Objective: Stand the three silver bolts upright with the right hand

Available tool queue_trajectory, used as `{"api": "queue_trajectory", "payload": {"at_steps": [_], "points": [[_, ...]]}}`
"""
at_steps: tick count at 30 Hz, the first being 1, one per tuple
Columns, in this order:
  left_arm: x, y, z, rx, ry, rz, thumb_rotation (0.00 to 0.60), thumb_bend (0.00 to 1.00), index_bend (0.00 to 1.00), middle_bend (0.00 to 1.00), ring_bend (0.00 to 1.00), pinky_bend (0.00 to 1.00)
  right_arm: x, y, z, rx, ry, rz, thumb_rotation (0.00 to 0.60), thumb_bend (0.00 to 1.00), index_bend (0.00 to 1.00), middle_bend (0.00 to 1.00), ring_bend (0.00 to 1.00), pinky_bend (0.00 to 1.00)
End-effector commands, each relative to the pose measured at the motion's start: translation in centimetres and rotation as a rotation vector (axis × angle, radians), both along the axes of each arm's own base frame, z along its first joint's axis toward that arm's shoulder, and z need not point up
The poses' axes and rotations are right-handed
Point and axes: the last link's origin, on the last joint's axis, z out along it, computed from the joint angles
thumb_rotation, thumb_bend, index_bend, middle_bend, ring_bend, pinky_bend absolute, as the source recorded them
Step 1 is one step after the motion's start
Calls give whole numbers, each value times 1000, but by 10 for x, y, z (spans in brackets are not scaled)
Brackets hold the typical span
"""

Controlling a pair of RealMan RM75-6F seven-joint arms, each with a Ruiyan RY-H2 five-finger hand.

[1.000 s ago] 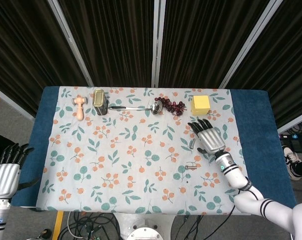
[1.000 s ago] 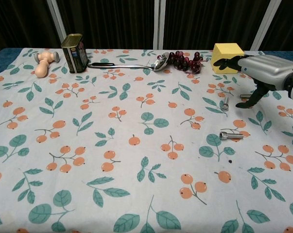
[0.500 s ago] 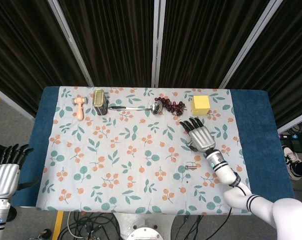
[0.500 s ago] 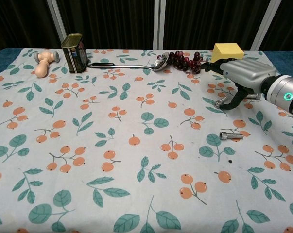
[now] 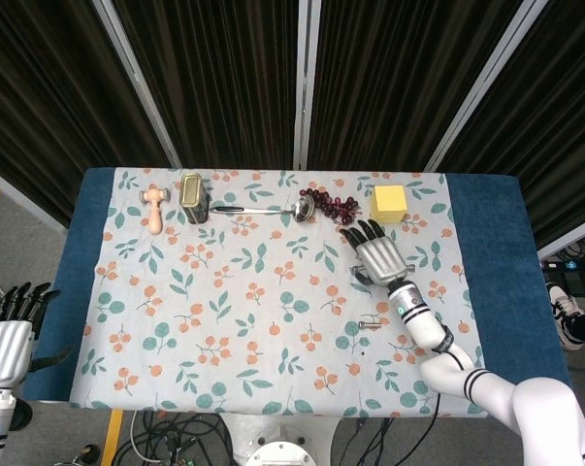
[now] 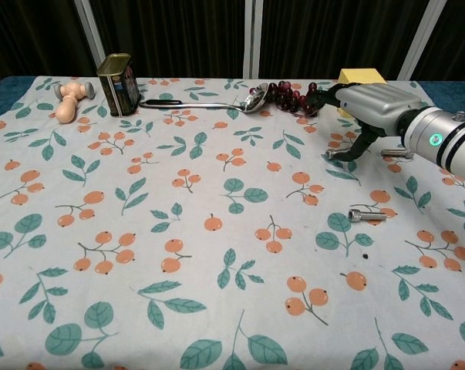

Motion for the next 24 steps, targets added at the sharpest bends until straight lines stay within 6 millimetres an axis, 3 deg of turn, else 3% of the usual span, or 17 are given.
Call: {"api": "queue_trajectory", "payload": {"at_steps": [1,4,24], "points": [[0,0,-1,-5,-2,0,600,0,175,114,6,0,-9,1,13,21,38,-7,600,208,331,210,0,0],[2,0,-2,-10,-1,-2,600,0,175,114,7,0,-14,-1,18,30,76,-20,600,232,394,215,0,0],[1,-1,-1,-7,-5,10,600,0,175,114,6,0,-21,-10,5,22,123,-21,600,236,472,231,0,0]]}}
